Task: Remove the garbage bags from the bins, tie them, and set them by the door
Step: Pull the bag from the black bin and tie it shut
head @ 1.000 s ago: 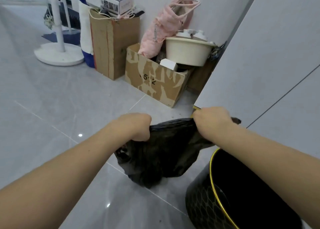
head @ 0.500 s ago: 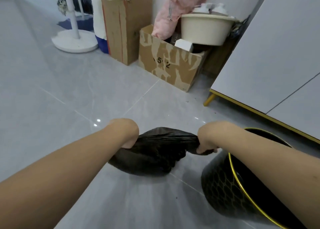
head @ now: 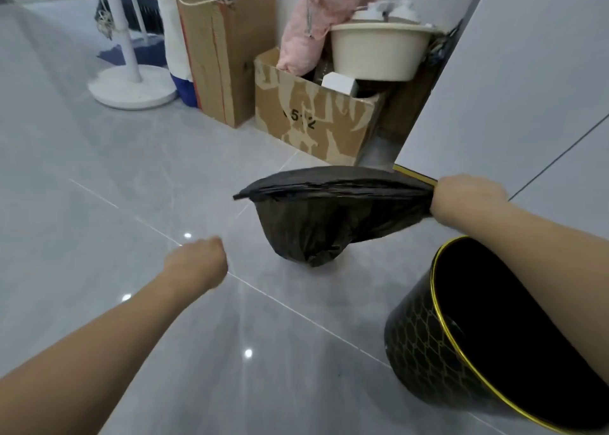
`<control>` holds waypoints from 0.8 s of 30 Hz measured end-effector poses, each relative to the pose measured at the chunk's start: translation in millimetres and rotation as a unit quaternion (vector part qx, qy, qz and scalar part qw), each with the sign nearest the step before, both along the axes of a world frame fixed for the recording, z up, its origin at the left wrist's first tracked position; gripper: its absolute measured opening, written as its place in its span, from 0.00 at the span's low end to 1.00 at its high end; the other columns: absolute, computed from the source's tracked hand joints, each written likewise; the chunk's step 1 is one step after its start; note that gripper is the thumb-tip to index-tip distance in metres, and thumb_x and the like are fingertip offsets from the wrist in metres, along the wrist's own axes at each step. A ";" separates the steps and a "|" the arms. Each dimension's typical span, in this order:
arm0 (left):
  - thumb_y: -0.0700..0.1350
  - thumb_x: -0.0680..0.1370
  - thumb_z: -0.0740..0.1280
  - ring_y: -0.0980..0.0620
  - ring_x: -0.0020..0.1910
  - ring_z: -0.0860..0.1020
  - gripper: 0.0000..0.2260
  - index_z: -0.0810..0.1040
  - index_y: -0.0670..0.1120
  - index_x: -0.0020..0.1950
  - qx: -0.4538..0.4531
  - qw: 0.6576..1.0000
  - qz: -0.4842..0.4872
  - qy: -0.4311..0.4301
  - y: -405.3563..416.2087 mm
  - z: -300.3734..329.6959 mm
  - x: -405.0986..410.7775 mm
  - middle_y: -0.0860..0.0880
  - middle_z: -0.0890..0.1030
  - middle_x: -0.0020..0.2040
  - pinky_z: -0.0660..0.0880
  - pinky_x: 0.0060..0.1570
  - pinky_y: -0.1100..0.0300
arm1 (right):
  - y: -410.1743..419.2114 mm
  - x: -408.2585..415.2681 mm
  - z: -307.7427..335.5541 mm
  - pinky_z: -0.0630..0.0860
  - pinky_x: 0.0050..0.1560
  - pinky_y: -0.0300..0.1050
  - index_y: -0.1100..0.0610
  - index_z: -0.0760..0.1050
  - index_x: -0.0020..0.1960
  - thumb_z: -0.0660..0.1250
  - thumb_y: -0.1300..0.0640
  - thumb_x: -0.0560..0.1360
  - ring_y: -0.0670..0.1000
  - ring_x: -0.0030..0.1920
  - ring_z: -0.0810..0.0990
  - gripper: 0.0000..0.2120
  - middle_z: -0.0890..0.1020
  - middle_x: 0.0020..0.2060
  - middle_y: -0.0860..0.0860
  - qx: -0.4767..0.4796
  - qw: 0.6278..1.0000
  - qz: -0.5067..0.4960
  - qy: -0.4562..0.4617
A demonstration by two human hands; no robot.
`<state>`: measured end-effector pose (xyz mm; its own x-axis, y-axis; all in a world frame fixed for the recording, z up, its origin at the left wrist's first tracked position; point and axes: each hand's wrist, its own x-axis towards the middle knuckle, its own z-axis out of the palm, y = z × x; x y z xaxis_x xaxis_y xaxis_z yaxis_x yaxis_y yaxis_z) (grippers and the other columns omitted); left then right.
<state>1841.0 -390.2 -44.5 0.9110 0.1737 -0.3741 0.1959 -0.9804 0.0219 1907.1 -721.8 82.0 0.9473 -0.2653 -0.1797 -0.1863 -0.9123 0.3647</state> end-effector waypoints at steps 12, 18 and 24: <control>0.63 0.67 0.68 0.40 0.75 0.52 0.46 0.49 0.49 0.77 -0.067 0.968 -0.092 -0.225 -107.9 -18.0 56.1 0.43 0.52 0.75 0.53 0.72 0.39 | 40.4 -24.6 -26.0 0.68 0.36 0.46 0.56 0.74 0.48 0.60 0.65 0.75 0.55 0.40 0.74 0.07 0.74 0.38 0.51 -0.049 0.990 0.121 0.046; 0.44 0.76 0.62 0.40 0.58 0.74 0.14 0.71 0.44 0.61 -0.063 0.971 -0.112 -0.200 -111.0 -30.2 83.3 0.43 0.74 0.60 0.71 0.52 0.48 | 29.7 -26.0 -17.9 0.70 0.38 0.47 0.55 0.73 0.51 0.60 0.62 0.76 0.55 0.42 0.75 0.07 0.75 0.41 0.51 -0.029 0.995 0.079 0.052; 0.41 0.72 0.66 0.40 0.38 0.76 0.03 0.73 0.43 0.41 -0.101 0.977 0.021 -0.185 -45.6 -14.3 71.6 0.42 0.79 0.42 0.70 0.36 0.56 | 30.5 -21.7 -20.0 0.71 0.43 0.47 0.56 0.71 0.49 0.61 0.63 0.76 0.56 0.45 0.75 0.04 0.74 0.42 0.53 -0.015 0.996 0.026 0.079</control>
